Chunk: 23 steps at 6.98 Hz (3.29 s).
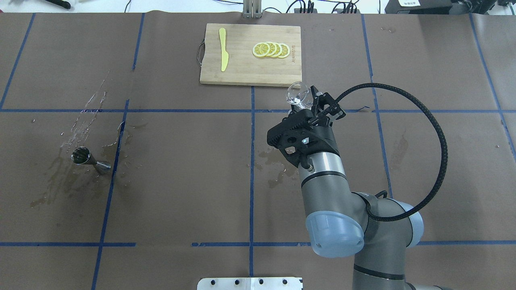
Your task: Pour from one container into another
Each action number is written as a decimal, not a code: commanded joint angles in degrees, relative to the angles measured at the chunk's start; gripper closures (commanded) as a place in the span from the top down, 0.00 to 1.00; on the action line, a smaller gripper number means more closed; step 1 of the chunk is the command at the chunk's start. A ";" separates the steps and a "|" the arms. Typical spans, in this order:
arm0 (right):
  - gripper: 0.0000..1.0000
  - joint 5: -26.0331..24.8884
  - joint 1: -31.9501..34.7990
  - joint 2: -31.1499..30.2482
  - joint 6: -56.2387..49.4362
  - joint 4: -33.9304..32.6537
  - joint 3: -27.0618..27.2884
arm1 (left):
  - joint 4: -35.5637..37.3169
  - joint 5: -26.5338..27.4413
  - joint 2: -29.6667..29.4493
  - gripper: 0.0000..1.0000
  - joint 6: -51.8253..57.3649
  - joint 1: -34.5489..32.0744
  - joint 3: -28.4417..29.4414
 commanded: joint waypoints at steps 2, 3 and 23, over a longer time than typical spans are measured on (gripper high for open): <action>0.00 0.09 0.00 -0.06 0.70 -0.06 0.00 | 11.92 -22.06 1.87 1.00 1.19 -0.10 1.49; 0.00 0.18 0.00 -0.06 1.32 0.03 0.09 | 9.39 -27.42 5.02 1.00 1.10 -0.02 0.71; 0.00 -7.45 -8.78 -33.02 63.71 25.60 -12.11 | -0.13 -24.13 5.94 1.00 -17.45 -0.10 0.00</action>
